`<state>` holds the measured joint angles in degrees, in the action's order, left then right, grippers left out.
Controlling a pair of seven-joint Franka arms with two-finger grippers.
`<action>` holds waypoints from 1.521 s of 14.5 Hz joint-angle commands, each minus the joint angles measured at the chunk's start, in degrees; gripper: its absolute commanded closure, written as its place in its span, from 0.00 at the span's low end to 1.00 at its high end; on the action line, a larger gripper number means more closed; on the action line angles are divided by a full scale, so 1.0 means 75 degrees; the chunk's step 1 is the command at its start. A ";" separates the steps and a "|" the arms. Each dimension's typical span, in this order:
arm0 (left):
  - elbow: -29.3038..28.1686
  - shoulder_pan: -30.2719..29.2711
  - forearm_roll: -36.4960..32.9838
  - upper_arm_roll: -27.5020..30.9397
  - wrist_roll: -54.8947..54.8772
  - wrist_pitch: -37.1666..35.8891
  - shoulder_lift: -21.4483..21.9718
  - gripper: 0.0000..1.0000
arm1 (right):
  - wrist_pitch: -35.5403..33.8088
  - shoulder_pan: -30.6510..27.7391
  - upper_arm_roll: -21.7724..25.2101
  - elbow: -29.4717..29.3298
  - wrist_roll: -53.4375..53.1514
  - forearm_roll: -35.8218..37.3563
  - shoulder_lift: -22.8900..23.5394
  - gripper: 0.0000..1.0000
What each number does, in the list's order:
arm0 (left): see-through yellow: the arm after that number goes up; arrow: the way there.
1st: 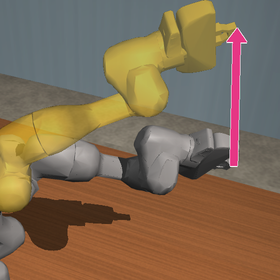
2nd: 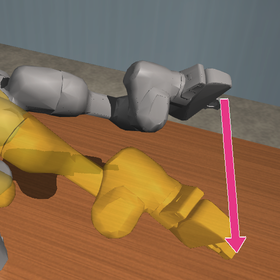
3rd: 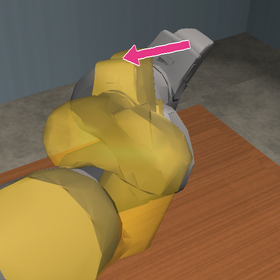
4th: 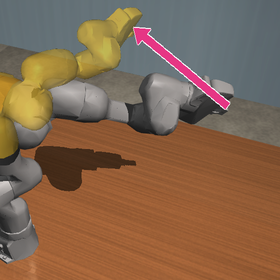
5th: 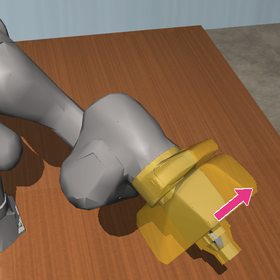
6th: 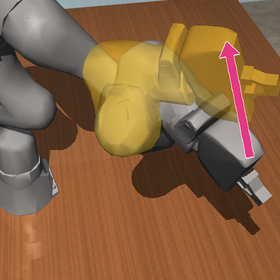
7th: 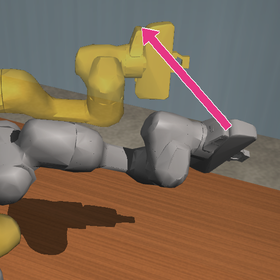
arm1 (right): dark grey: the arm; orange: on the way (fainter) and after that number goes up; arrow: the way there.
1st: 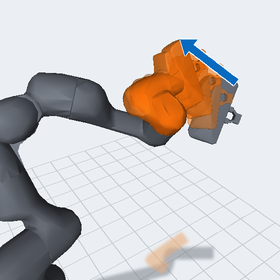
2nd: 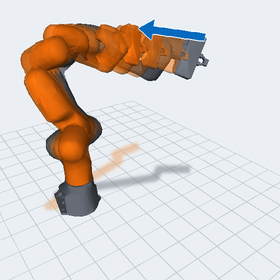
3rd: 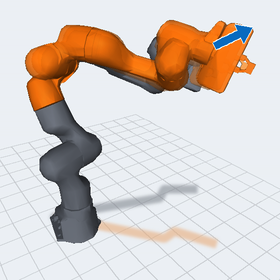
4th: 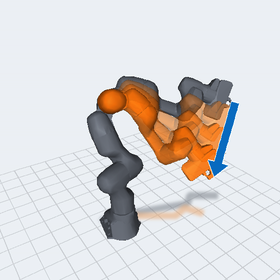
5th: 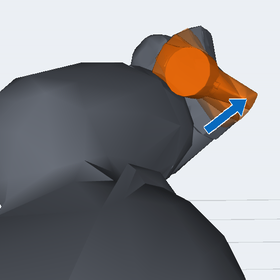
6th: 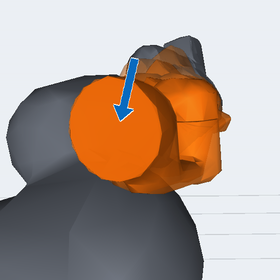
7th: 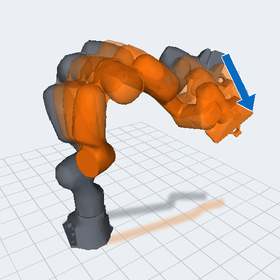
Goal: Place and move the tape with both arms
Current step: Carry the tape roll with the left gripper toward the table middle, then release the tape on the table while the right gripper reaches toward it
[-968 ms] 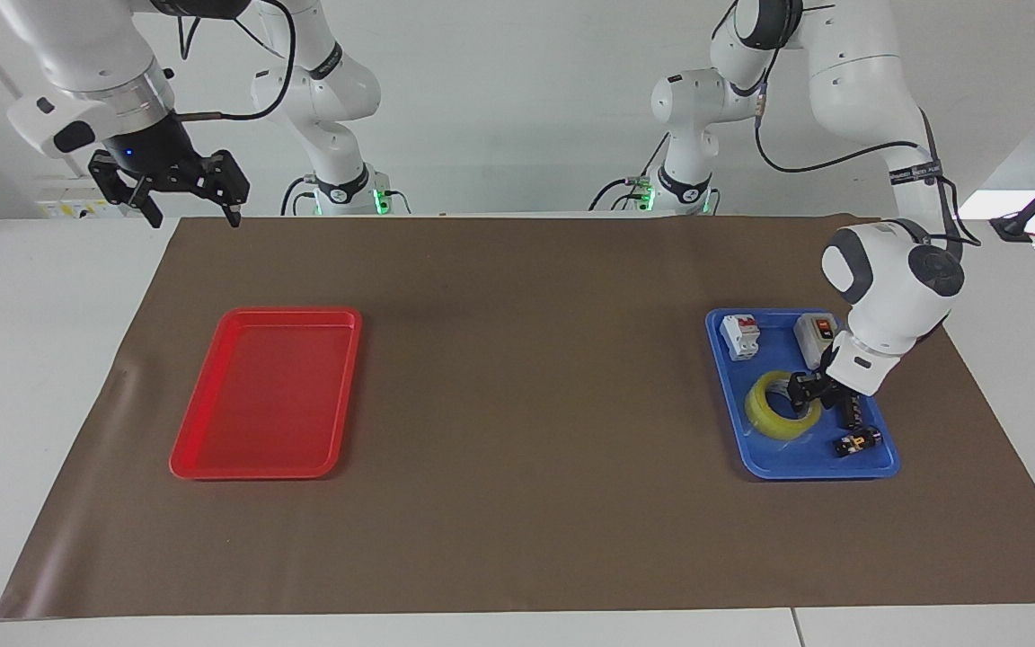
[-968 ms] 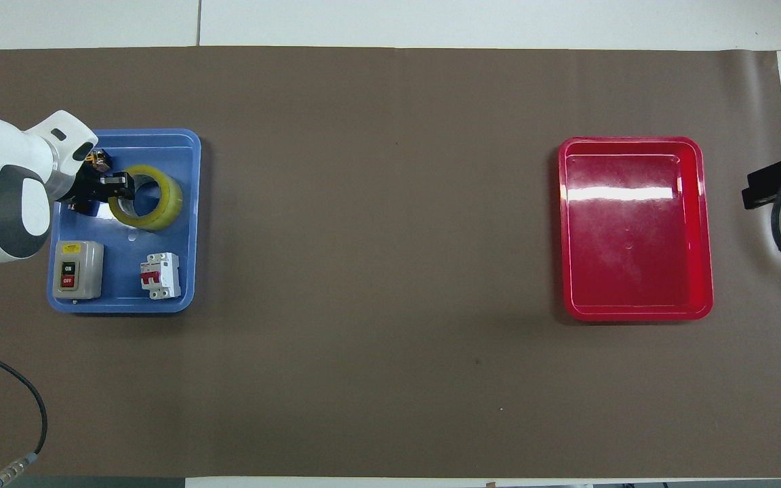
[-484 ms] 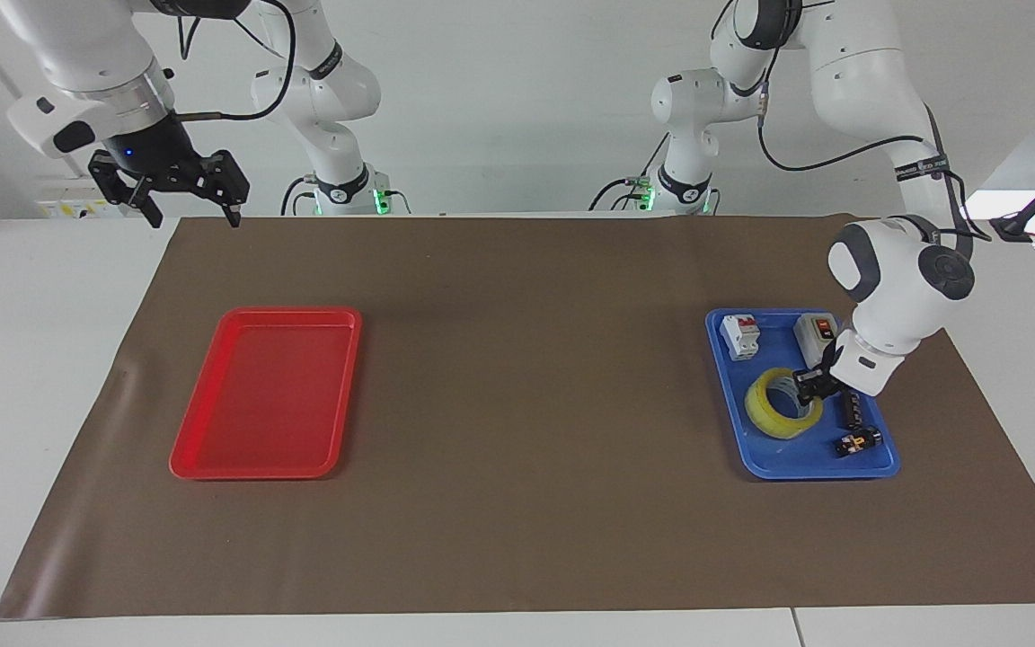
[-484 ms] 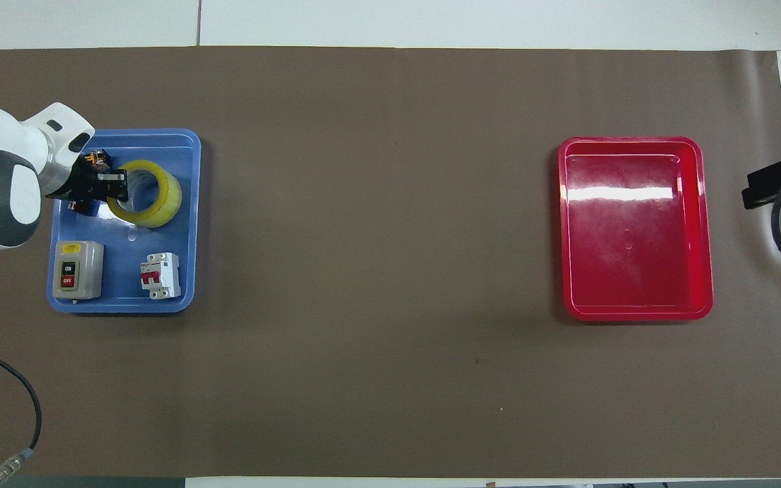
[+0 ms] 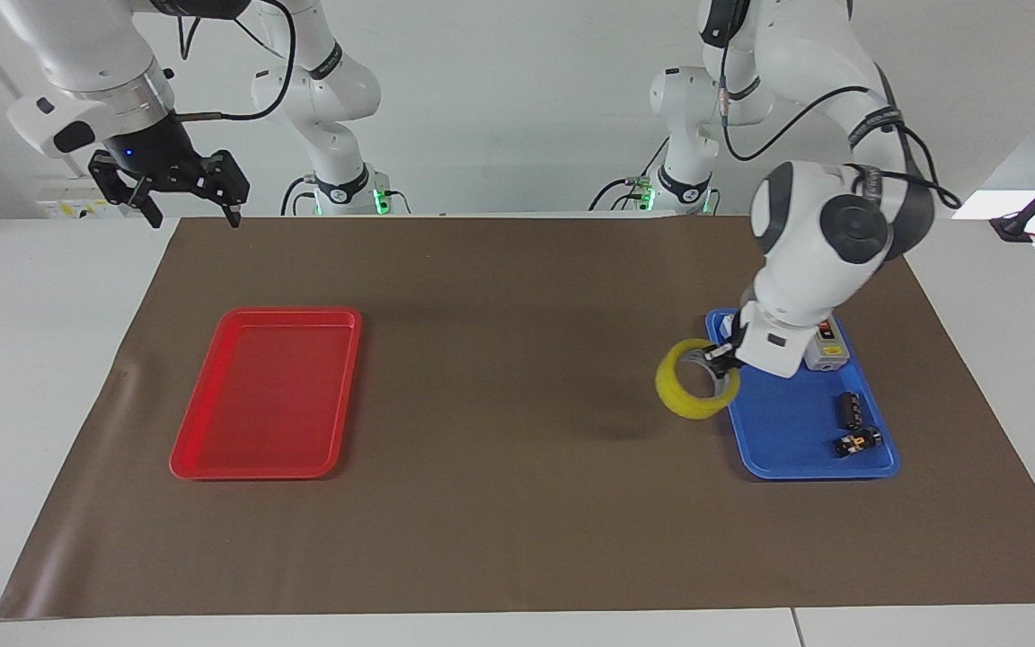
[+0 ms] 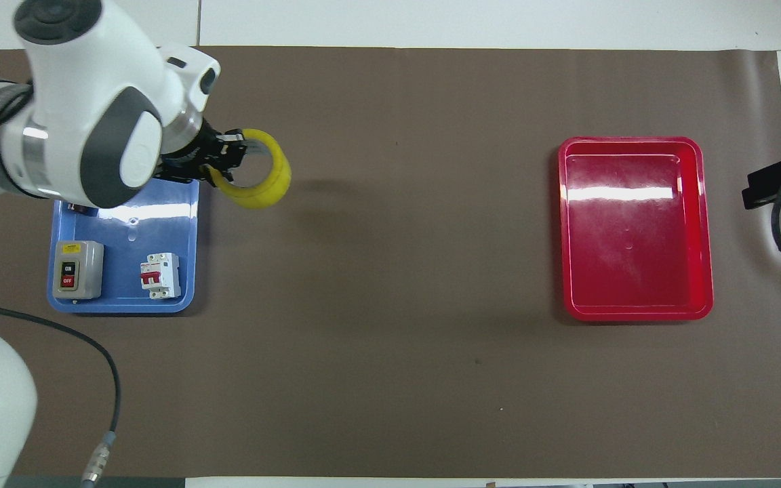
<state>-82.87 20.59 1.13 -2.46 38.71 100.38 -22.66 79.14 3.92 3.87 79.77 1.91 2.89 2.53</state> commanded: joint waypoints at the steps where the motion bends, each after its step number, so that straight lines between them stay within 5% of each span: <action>1: 0.0106 0.0931 -0.0033 0.0129 0.1221 0.0593 -0.0306 1.00 | 0.0065 -0.0112 -0.0012 0.0110 0.0179 -0.0151 -0.0103 0.00; 5: -0.0001 0.2057 -0.0080 0.0140 0.2488 0.1613 -0.1149 1.00 | 0.0065 -0.0112 -0.0012 0.0110 0.0168 -0.0151 -0.0103 0.00; 7: -0.0736 0.2130 -0.0116 0.0129 0.2854 0.2491 -0.1092 1.00 | 0.0065 -0.0112 -0.0012 0.0110 0.0179 -0.0151 -0.0103 0.00; 10: -0.1021 0.2188 -0.0127 0.0140 0.2843 0.2542 -0.0998 1.00 | 0.0065 -0.0112 -0.0012 0.0110 0.0179 -0.0151 -0.0103 0.00; 11: -0.1044 0.2188 -0.0127 0.0140 0.2843 0.2518 -0.0998 0.93 | 0.0065 -0.0112 -0.0012 0.0098 0.0191 -0.0151 -0.0103 0.00; 12: -0.0986 0.2177 -0.0139 0.0164 0.2855 0.2390 -0.0986 0.29 | 0.0054 -0.0136 0.0000 0.0098 0.0203 -0.0162 -0.0103 0.00; 13: -0.0858 0.2177 -0.0290 0.0175 0.2855 0.2157 -0.0998 0.00 | 0.0065 -0.0147 0.0000 0.0110 0.0191 -0.0163 -0.0103 0.00; 16: -0.0447 0.1653 -0.0526 0.0280 0.2610 0.1337 -0.0591 0.00 | 0.0065 -0.0112 0.0000 0.0133 0.0156 -0.0163 -0.0115 0.00; 22: -0.0728 -0.0726 -0.0420 0.0293 -0.1625 -0.0807 0.1484 0.00 | 0.0066 -0.0066 -0.0024 0.0204 0.0214 -0.0186 -0.0127 0.00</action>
<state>-85.25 19.64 -1.49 0.19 36.03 97.99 -16.63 79.14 3.78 3.92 79.81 1.92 2.63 2.53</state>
